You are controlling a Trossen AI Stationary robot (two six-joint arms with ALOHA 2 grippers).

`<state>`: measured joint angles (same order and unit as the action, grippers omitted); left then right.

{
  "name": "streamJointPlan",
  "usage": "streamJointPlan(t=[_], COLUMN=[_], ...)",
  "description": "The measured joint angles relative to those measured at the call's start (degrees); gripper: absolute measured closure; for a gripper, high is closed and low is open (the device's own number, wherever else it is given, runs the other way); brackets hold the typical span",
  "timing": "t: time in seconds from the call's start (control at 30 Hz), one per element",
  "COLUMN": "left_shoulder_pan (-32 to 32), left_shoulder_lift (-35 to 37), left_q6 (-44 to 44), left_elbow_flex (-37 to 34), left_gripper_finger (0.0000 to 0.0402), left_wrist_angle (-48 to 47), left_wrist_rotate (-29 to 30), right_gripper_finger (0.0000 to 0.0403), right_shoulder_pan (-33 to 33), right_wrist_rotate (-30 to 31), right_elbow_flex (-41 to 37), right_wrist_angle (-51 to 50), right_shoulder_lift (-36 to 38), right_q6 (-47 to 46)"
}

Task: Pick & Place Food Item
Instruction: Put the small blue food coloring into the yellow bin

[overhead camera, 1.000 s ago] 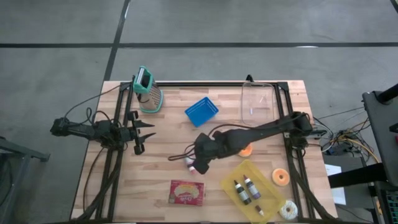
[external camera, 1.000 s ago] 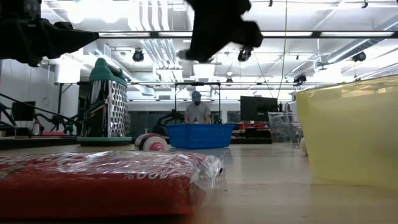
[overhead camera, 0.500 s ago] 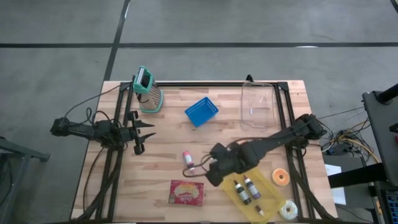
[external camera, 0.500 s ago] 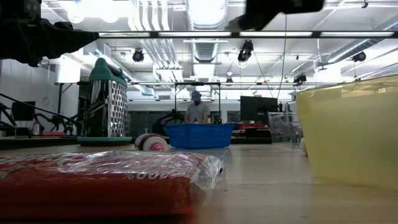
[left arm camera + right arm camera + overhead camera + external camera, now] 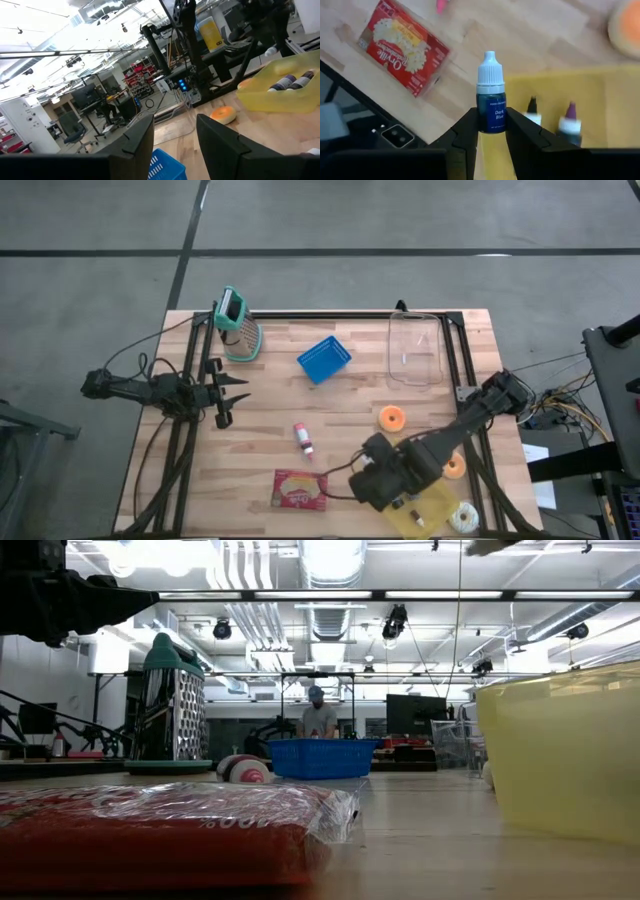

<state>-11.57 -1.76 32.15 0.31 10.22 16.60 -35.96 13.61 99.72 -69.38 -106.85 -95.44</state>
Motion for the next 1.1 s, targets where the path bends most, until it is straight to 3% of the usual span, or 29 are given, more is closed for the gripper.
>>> streamJointPlan(t=[0.2,0.73,1.1], left_shoulder_pan=[0.0,0.0,0.0], left_shoulder_lift=[0.0,0.0,0.0], left_q6=[0.0,0.0,0.0], left_elbow_flex=[0.0,0.0,0.0], left_gripper_finger=[0.0250,0.0250,0.0250], left_wrist_angle=[0.0,0.0,0.0], left_wrist_rotate=[0.0,0.0,0.0], right_gripper_finger=[0.0324,0.0324,0.0313], right_shoulder_pan=[-3.6,-4.3,-4.3], right_wrist_rotate=[-0.1,-2.7,-2.7], right_elbow_flex=[0.0,-8.7,-16.6], right_wrist_angle=[-4.1,-6.3,4.4], right_shoulder_lift=[0.0,0.0,0.0], right_q6=[-9.2,-15.4,-13.6])
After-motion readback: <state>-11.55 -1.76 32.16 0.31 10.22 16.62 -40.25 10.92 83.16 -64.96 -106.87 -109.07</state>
